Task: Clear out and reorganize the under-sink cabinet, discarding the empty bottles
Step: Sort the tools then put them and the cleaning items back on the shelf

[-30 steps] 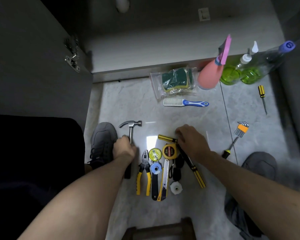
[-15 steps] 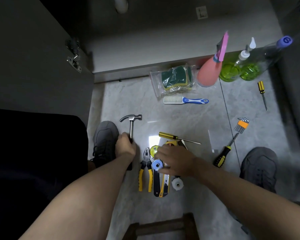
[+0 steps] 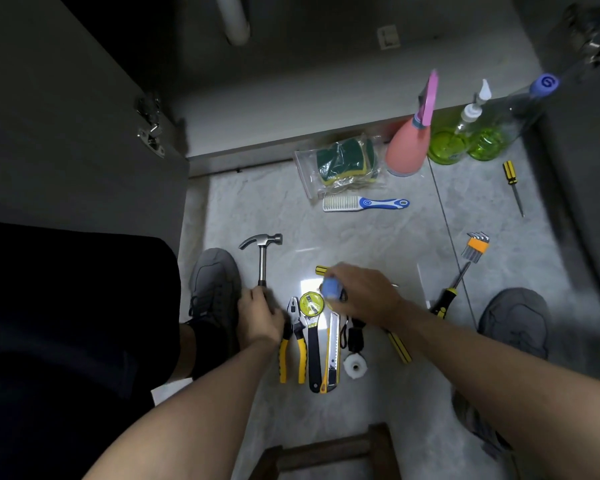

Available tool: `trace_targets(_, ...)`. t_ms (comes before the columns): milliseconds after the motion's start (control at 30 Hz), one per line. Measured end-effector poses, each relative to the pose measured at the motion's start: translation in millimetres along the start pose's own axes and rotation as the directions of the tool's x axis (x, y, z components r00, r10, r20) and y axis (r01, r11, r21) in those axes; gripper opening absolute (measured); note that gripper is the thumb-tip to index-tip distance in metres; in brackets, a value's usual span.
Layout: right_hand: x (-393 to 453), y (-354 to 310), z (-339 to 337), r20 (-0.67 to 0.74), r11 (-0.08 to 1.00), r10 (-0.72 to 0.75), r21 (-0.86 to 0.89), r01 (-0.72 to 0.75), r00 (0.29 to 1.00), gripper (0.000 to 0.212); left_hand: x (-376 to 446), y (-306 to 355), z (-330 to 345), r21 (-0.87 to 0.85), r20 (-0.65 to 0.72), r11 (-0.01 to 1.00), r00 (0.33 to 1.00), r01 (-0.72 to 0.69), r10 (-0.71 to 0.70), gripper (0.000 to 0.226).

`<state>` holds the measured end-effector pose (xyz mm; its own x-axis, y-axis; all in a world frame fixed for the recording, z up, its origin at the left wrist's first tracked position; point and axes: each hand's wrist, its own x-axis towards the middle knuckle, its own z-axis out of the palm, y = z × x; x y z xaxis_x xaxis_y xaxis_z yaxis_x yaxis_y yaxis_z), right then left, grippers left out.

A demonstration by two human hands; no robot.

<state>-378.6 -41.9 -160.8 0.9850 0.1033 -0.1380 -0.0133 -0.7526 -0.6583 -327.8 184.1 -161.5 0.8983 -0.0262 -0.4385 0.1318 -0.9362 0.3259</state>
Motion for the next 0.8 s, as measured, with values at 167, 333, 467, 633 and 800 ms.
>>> trace_targets(167,9.3,43.8,-35.4,-0.183,0.921,0.36,-0.083,-0.38,0.915,0.024,-19.9,-4.7,14.2,0.008,0.202,0.999,0.978,-0.05,0.047,0.028)
trace_targets(333,0.9,63.6,-36.1,-0.168,0.856,0.415,-0.262,-0.446,0.894,0.038,-29.7,-9.5,27.2,0.1,0.31,0.995,0.951,-0.015,-0.017,0.05)
trace_targets(467,11.2,36.6,-20.4,-0.062,0.956,0.039,-0.288,-0.055,0.997,0.047,-27.3,-7.6,29.0,0.097,0.318,0.995,0.948,0.004,-0.035,0.052)
trace_targets(633,23.4,-7.0,25.3,0.24,0.864,-0.292,-0.349,0.363,0.926,0.054,-23.3,-6.6,29.7,0.07,0.305,0.996,0.949,0.054,-0.073,0.05)
trace_targets(800,17.1,-17.0,54.6,0.221,0.831,-0.223,-0.465,0.303,0.949,0.048,-24.0,-6.6,33.5,0.031,0.298,0.993,0.948,0.11,-0.114,0.046)
